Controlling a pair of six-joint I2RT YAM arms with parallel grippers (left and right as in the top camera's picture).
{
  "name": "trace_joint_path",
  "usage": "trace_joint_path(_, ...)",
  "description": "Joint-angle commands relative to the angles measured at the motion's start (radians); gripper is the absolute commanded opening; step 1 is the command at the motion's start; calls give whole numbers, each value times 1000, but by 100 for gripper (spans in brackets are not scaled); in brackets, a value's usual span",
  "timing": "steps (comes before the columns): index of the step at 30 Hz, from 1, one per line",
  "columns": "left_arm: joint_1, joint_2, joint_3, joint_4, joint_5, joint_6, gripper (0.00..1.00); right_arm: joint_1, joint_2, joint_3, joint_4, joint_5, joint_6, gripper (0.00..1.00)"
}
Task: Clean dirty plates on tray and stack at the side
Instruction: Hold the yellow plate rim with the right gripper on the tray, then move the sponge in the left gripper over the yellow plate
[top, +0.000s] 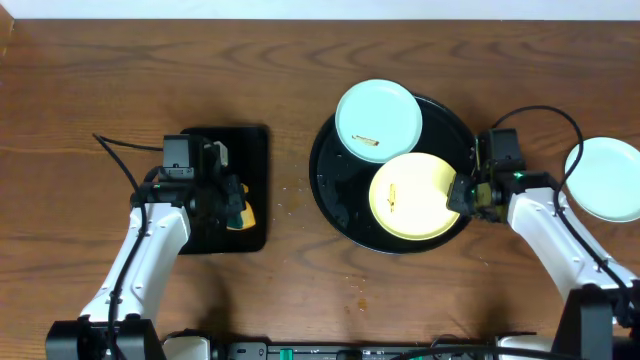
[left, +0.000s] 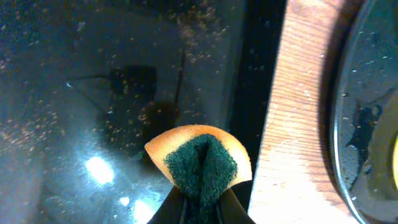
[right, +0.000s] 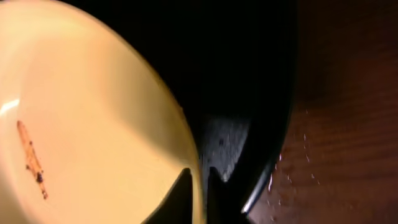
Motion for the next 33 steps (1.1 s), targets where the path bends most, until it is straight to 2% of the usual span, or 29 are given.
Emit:
trace_joint_path(1, 2, -19, -1, 14, 25, 11, 8, 0, 55, -3, 31, 24, 51, 26)
trace_joint_path(6, 2, -19, -1, 57, 25, 33, 8, -2, 84, -3, 85, 17, -173, 51)
trace_joint_path(12, -7, -19, 24, 87, 64, 85, 7, -2, 86, -3, 143, 21, -252, 49)
trace_joint_path(13, -14, -19, 36, 76, 81, 99, 7, -2, 86, -3, 147, 22, -261, 45)
trace_joint_path(15, -38, -19, 72, 35, 81, 105, 7, -2, 87, -3, 151, 22, -264, 30)
trace_joint_path(17, -68, -19, 123, -17, 64, 111, 7, -2, 90, -3, 158, 21, -264, 25)
trace_joint_path(19, -105, -19, 181, -61, 47, 109, 7, -2, 96, -3, 165, 21, -264, 27)
trace_joint_path(22, -167, -19, 248, -80, 48, 74, 7, -3, 110, -3, 166, 30, -268, 34)
trace_joint_path(25, -243, -19, 274, -58, 47, 37, 7, -14, 130, -3, 168, 32, -276, 42)
trace_joint_path(28, -310, -11, 274, -21, 47, 12, 7, -16, 159, -3, 168, 18, -275, 45)
trace_joint_path(30, -348, -1, 274, -1, 47, 4, 7, -14, 178, -3, 167, -19, -275, 37)
trace_joint_path(33, -399, 24, 274, 18, 47, 1, 8, -13, 200, -3, 161, -101, -276, 6)
